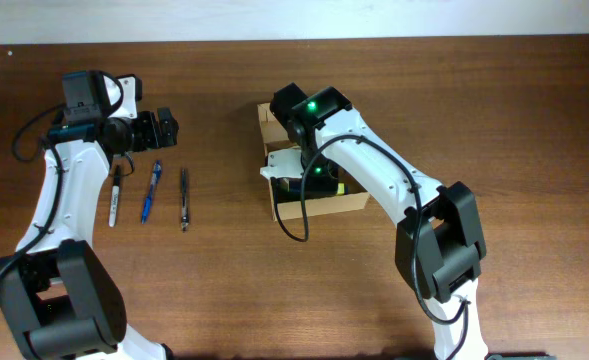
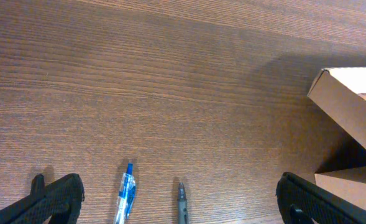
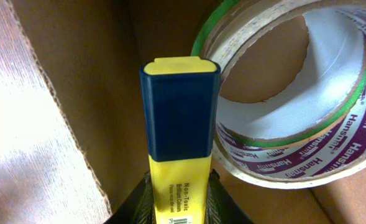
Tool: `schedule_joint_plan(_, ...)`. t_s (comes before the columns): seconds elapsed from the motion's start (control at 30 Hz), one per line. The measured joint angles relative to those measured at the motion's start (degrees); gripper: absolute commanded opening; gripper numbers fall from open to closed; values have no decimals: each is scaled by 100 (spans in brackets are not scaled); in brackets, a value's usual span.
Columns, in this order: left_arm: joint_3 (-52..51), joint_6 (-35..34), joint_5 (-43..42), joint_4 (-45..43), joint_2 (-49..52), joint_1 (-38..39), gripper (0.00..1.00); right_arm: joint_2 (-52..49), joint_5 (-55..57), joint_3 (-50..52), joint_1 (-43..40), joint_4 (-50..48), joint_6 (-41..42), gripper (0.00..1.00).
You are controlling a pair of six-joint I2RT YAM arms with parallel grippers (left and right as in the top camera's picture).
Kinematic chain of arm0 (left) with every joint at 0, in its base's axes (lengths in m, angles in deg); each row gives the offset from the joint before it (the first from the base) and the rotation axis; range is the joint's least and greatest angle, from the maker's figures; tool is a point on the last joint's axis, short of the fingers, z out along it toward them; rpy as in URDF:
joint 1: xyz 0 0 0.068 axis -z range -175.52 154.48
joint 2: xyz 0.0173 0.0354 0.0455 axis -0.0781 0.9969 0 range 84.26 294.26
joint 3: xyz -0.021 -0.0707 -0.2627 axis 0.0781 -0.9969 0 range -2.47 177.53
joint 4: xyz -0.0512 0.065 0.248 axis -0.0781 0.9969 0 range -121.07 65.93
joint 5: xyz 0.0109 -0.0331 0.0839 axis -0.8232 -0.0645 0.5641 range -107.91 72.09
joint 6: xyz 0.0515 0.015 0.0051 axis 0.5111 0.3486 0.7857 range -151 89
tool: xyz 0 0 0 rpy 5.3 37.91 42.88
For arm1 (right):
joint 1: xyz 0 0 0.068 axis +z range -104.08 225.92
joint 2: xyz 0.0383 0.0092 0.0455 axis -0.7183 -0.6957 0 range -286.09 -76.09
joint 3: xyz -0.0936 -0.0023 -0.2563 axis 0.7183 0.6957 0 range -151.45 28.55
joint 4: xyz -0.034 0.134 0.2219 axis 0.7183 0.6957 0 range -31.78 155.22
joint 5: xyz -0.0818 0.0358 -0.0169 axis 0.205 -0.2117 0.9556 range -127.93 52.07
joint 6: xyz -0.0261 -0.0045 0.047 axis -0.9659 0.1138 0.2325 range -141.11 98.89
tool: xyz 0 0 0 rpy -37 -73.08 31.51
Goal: Pack container
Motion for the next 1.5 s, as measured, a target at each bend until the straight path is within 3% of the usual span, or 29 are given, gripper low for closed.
schedule_joint_plan(0.13, 0, 0, 0, 0, 0, 0, 99, 4, 2, -4, 0, 107, 98, 46)
schedule_joint_plan(0.17, 0, 0, 0, 0, 2, 0, 99, 26, 2, -15, 0, 131, 131, 55)
schedule_joint_plan(0.47, 0, 0, 0, 0, 0, 0, 99, 1152, 20, -319, -7, 262, 490, 51)
schedule_joint_plan(0.5, 0, 0, 0, -2, 0, 0, 99, 1403, 70, -341, -11, 214, 573, 53)
schedule_joint_plan(0.57, 0, 0, 0, 0, 0, 0, 99, 1965, 210, -393, -39, -7, 815, 66)
schedule_joint_plan(0.63, 0, 0, 0, 0, 0, 0, 99, 2549, 422, -417, -181, -435, 1176, 71)
schedule_joint_plan(0.77, 0, 0, -2, -2, 0, 0, 99, 3716, 645, -501, -1189, -1088, 2105, 78)
schedule_joint_plan(0.93, 22, 0, -35, 214, 0, 2, 99, 4564, 321, -632, -3585, -979, 3718, 77)
schedule_joint_plan(1.0, 26, 0, -68, 579, 2, 0, 99, 4531, -90, -619, -4688, -649, 4291, 77)
schedule_joint_plan(1.17, 28, 0, -111, 1255, 11, 7, 99, 3807, -575, -396, -5783, -57, 4983, 79)
schedule_joint_plan(1.27, 28, 0, -127, 1591, 11, 7, 99, 3095, -730, -249, -6006, 133, 5176, 81)
schedule_joint_plan(1.4, 28, 2, -37, 2037, 11, 7, 99, 2164, -839, -144, -6035, 297, 5287, 100)
schedule_joint_plan(1.5, 31, 4, 557, 2527, 13, 7, 99, 1644, -894, -133, -6008, 302, 5368, 99)
